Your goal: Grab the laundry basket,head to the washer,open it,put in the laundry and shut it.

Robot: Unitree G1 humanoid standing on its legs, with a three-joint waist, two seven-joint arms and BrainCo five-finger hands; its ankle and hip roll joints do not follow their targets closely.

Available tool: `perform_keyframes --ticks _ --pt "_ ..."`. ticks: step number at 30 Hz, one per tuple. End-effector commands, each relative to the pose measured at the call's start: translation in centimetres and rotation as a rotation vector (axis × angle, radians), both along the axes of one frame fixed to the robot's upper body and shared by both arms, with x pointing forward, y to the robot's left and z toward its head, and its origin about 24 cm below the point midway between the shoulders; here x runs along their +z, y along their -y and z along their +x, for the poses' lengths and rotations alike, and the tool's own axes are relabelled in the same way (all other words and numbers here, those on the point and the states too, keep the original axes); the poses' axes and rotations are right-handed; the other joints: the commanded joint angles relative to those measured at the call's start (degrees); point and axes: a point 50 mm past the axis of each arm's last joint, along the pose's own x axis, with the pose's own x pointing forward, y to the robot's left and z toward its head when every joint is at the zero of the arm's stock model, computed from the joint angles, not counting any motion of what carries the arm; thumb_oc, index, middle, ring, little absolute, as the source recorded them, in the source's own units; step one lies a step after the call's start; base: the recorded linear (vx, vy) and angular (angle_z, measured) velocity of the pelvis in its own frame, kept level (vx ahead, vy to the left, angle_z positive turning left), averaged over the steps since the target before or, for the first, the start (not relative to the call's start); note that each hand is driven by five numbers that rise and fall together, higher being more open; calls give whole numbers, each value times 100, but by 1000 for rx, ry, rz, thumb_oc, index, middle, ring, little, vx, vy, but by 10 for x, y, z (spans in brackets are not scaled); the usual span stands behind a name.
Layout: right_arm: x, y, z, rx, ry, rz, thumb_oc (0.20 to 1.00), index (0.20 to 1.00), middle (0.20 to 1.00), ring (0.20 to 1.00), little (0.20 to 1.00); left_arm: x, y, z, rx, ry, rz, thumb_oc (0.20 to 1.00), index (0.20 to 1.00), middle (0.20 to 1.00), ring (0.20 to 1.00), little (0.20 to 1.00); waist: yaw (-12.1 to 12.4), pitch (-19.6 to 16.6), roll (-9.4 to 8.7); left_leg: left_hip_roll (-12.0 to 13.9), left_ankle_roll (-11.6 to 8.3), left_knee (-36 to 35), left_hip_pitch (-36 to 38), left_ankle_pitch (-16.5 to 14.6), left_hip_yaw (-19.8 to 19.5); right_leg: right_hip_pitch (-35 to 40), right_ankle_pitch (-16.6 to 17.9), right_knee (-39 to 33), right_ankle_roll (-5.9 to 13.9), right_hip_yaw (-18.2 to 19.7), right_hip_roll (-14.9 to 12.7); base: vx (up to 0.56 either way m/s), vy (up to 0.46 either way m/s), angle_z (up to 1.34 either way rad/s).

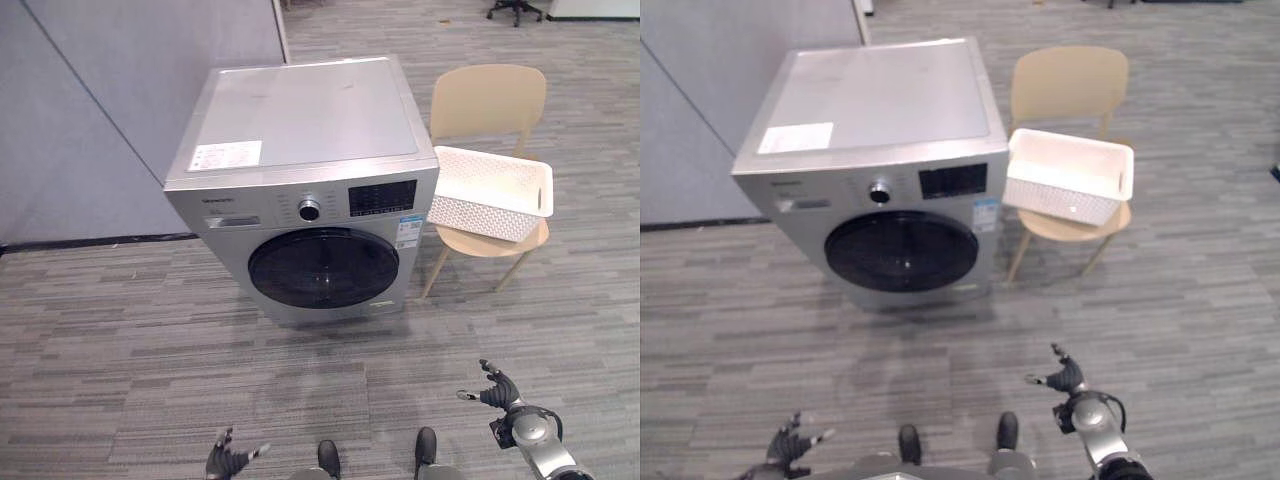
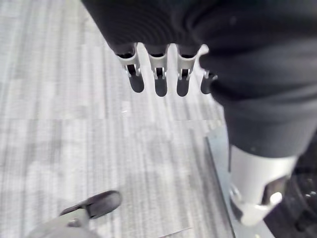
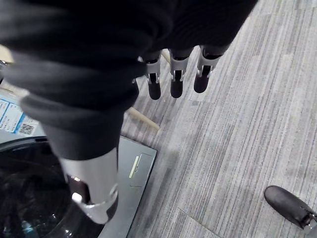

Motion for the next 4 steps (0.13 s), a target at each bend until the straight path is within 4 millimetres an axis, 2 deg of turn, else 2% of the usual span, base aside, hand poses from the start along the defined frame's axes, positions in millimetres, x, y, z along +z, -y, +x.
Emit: perform_keyframes --ticks 1,4 --pt "4 -3 5 -51 57 49 1000 1000 1000 1000 1000 11 1 46 20 143 -38 1000 1000 1000 1000 1000 0 -97 -203 -44 -108 4 -96 -60 -411 405 -746 136 266 20 16 -23 -18 20" --pt "2 -5 3 -58 44 61 1000 1000 1000 1000 1000 11 -1 51 -11 140 -15 1000 1000 1000 1000 1000 45 -136 -208 -26 -128 4 -25 -51 -458 501 -806 160 242 -58 29 -20 -14 9"
